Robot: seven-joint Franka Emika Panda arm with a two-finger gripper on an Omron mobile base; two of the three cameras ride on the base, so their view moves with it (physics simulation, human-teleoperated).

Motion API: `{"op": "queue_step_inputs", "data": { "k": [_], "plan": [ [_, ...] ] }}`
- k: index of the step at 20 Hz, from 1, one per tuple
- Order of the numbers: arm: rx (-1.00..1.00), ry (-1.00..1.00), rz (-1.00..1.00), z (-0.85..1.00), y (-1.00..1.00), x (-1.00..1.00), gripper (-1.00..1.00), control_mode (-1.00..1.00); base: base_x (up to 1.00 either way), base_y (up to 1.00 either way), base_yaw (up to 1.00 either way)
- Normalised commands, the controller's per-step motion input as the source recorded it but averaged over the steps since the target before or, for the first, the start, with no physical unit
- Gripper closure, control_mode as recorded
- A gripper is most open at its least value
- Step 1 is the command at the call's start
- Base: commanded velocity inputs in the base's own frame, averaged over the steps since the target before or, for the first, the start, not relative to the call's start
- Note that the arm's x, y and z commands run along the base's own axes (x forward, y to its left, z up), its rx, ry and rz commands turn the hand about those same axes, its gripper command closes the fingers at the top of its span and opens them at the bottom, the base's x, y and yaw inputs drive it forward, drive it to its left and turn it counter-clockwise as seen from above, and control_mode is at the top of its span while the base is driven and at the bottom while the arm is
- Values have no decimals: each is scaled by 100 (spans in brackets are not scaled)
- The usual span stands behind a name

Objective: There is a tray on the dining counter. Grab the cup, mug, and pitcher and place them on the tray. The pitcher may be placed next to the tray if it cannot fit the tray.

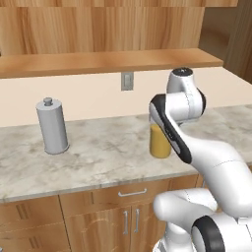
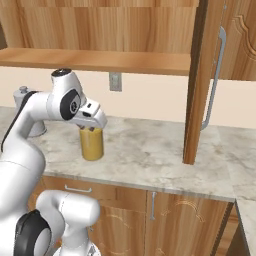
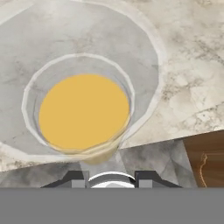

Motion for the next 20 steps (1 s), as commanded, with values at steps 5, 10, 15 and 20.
{"op": "queue_step_inputs", "data": {
  "k": [5,10,15,20],
  "plan": [
    [0,0,0,7,4,-7,100,100,-12,1,0],
    [0,0,0,0,0,0,100,100,-64,0,0],
    [0,0,0,0,0,0,100,100,-100,31,0],
    [0,0,0,0,0,0,100,100,-97,72,31]
  ]
}}
